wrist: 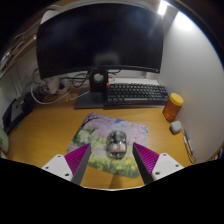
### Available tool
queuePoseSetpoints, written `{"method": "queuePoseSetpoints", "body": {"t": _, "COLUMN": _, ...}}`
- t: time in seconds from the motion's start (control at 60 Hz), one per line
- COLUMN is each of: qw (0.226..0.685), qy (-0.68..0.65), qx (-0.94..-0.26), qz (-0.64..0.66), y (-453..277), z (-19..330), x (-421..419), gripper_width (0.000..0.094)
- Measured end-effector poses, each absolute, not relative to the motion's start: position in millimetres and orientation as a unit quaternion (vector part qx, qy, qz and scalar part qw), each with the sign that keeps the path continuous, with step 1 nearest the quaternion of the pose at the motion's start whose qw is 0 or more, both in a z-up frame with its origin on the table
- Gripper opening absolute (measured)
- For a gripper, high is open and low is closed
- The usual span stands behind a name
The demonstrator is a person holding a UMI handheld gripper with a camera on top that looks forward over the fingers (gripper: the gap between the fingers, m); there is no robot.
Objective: Arrange mouse
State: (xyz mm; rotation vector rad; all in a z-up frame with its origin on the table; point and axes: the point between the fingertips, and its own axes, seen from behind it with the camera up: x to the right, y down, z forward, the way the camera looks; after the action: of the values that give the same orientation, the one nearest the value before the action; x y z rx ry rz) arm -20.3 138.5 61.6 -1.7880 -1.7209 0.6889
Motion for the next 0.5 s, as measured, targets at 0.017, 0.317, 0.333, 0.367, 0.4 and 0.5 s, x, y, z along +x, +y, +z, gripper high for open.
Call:
{"method": "queuePoseSetpoints", "body": {"t": 0.017, "qw": 0.278, "qy": -0.643, "qx": -0.666, "qz": 0.257, "y": 135.0, "z": 68.0, "x": -12.8, "gripper_width": 0.0859}}
{"method": "queuePoseSetpoints", "body": {"t": 0.317, "qw": 0.257, "qy": -0.643, "qx": -0.675, "qz": 0.256, "y": 76.7, "z": 137.7, "x": 90.5, "gripper_width": 0.0854}}
{"method": "queuePoseSetpoints", "body": {"t": 0.333, "qw": 0.256, "qy": -0.643, "qx": -0.675, "qz": 0.256, "y": 74.7, "z": 139.2, "x": 92.8, "gripper_width": 0.0850}}
{"method": "queuePoseSetpoints", "body": {"t": 0.367, "qw": 0.257, "qy": -0.644, "qx": -0.674, "qz": 0.255, "y": 73.2, "z": 140.3, "x": 95.9, "gripper_width": 0.0853}}
{"method": "queuePoseSetpoints", "body": {"t": 0.4, "qw": 0.261, "qy": -0.644, "qx": -0.674, "qz": 0.252, "y": 72.5, "z": 141.8, "x": 97.9, "gripper_width": 0.0854}}
{"method": "queuePoseSetpoints", "body": {"t": 0.5, "qw": 0.270, "qy": -0.641, "qx": -0.675, "qz": 0.246, "y": 73.5, "z": 144.7, "x": 99.2, "gripper_width": 0.0855}}
